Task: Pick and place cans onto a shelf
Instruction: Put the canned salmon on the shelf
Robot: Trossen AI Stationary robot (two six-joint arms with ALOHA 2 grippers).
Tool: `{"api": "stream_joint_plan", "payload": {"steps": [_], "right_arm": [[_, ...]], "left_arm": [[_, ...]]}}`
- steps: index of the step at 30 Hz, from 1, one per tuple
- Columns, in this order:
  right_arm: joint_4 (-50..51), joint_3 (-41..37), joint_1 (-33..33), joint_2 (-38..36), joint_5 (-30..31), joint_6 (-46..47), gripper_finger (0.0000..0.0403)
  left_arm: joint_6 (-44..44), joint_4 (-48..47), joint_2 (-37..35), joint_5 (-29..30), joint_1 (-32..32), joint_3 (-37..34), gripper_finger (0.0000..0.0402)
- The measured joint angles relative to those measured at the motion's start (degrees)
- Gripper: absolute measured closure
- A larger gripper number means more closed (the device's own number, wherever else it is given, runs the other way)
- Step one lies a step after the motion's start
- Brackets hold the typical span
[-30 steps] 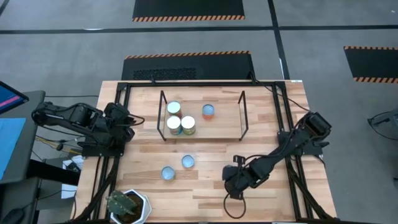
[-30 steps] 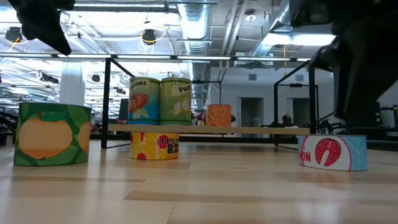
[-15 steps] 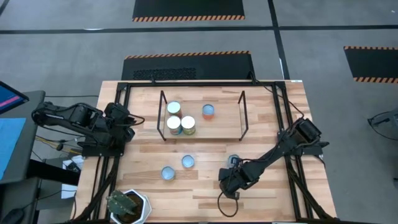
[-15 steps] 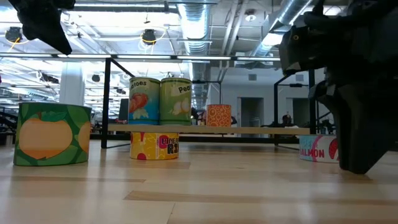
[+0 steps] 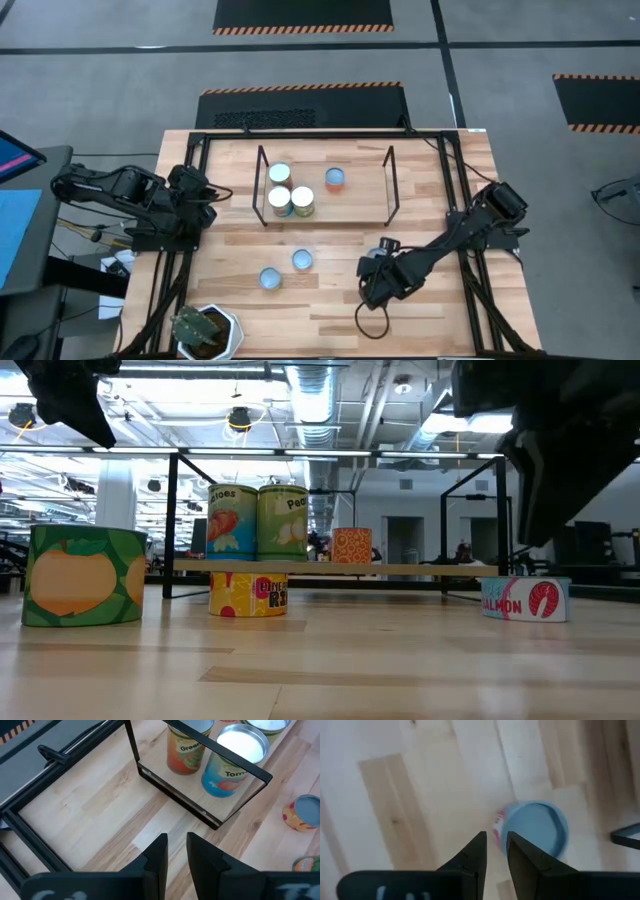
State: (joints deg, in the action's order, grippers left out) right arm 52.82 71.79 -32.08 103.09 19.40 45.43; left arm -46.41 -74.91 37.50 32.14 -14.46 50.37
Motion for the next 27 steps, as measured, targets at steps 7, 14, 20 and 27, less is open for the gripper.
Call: {"api": "stream_joint_plan", "payload": {"steps": [7, 14, 20, 27], "right_arm": [[-1.86, -2.9, 2.01, 0.0, -1.43, -0.44, 0.0305], [-5.35, -5.26, 3.8, -0.02, -2.32, -0.89, 0.0305], [-7.64, -6.8, 4.43, 0.0, -4.6, -0.86, 0.0305], [-7.9, -6.8, 4.49, 0.64, -4.91, -0.85, 0.0305]], "left_arm": [[-0.44, 0.0, 0.0, -0.01, 0.0, 0.0, 0.0341], [-0.53, 0.0, 0.0, 0.03, 0.0, 0.0, 0.0341], [0.09, 0.0, 0.0, 0.07, 0.0, 0.0, 0.0341], [0.12, 0.0, 0.0, 0.09, 0.0, 0.0, 0.0341]]}}
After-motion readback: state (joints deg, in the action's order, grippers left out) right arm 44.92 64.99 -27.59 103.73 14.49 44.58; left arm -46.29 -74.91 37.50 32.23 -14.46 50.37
